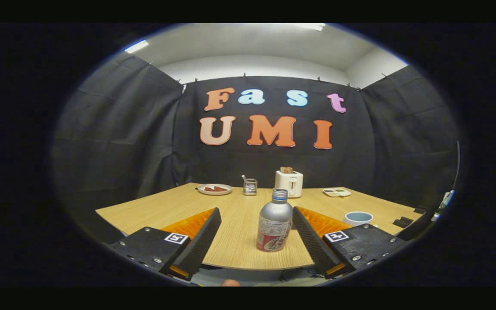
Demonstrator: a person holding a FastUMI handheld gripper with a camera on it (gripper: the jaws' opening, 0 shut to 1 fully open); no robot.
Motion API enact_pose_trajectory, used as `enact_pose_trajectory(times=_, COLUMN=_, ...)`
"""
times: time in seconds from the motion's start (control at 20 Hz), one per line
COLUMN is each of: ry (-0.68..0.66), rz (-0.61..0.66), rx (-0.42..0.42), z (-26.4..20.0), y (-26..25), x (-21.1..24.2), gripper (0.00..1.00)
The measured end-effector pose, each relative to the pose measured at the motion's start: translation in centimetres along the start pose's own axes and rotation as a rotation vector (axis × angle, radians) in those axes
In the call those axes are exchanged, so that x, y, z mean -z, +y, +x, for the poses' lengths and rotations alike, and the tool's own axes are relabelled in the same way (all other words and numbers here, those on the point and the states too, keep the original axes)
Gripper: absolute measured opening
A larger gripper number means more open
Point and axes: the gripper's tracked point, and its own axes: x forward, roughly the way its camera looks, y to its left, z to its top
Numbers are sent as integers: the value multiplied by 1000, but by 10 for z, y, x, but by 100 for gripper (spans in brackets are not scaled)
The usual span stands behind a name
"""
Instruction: Take the bottle from table, then pour the juice into the cup, finally place the bottle on the coaster
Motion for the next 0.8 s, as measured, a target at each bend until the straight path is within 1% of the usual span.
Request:
enact_pose_trajectory(times=0.25, ry=62, rz=-41, rx=76, z=12, y=-28, x=19, gripper=99)
enact_pose_trajectory(times=0.6, ry=163, rz=11, rx=86, z=28, y=-38, x=55, gripper=99)
enact_pose_trajectory(times=0.8, ry=216, rz=45, rx=67, z=47, y=-41, x=80, gripper=99)
